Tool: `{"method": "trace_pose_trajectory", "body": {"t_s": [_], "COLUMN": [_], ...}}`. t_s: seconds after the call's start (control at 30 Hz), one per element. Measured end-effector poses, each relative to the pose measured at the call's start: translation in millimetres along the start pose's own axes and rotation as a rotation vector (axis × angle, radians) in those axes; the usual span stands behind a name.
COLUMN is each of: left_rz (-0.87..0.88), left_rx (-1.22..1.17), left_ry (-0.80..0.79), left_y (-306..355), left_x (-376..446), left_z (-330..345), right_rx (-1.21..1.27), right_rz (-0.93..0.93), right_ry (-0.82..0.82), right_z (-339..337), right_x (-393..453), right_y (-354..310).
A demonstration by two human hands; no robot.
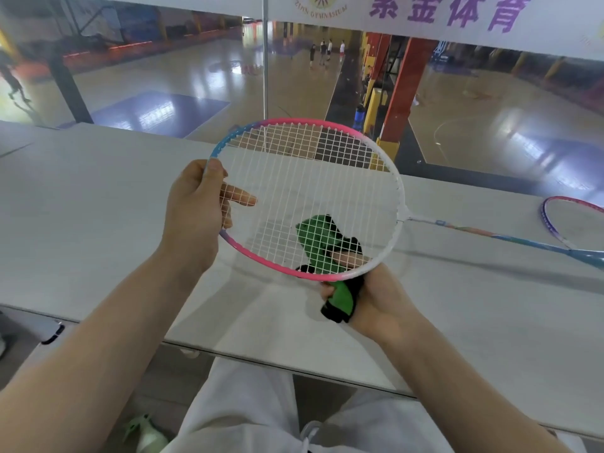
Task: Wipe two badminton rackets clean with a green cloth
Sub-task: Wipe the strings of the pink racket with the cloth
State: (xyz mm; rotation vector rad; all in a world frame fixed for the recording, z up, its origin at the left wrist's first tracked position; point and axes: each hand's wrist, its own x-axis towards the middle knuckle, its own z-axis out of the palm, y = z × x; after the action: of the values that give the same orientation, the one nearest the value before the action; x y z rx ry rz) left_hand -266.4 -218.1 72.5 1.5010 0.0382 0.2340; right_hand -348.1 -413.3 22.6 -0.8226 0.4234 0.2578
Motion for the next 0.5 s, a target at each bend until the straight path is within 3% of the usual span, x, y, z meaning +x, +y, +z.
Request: {"method": "trace_pose_trajectory", "body": {"t_s": [0.23,0.5], "left_rz": [0.014,0.035], "left_rx": [-0.029,0.018], "left_ry": [-0.006,-0.067], "left_y": [-5,-8], "left_x": [-1,4], "left_z": [3,11], "right_rx": [0.153,0.249], "right_rz": [0.021,-0.005], "right_ry": [-0.133,-0.428], "right_z": [12,-5], "right_x": [15,24], "right_y": [20,24]}}
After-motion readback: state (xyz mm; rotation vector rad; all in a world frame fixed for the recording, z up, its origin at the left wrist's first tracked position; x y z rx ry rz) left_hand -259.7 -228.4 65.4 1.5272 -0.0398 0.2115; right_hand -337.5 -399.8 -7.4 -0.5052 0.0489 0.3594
